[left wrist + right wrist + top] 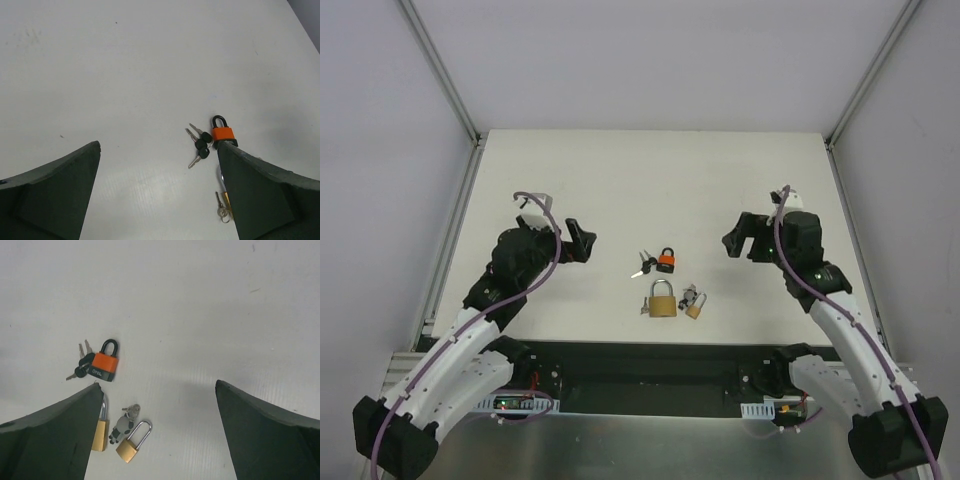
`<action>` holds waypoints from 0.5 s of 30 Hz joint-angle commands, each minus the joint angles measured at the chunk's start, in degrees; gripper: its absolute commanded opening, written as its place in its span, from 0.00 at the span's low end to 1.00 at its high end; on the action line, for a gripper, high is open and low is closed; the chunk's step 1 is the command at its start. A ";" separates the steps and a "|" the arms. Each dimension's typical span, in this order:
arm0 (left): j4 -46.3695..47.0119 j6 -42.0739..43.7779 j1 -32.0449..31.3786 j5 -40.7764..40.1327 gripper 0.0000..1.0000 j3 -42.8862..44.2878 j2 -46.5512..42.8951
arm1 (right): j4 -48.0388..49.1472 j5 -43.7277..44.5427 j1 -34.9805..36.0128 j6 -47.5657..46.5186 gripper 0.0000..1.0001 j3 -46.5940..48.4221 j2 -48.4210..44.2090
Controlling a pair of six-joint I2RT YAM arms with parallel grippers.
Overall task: Lock with the key
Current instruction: Reset both arms
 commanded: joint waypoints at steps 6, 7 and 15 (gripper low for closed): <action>-1.53 5.79 0.18 -9.15 0.99 -4.43 -12.58 | 29.24 10.69 -0.26 -10.60 0.97 -21.40 -15.92; -1.88 6.06 0.18 -8.62 0.99 -4.87 -13.46 | 29.95 12.70 -0.17 -11.39 0.97 -22.72 -17.06; -0.83 8.60 0.18 -12.48 0.99 -9.97 -25.77 | 35.23 20.01 -0.26 -15.35 0.97 -28.17 -20.67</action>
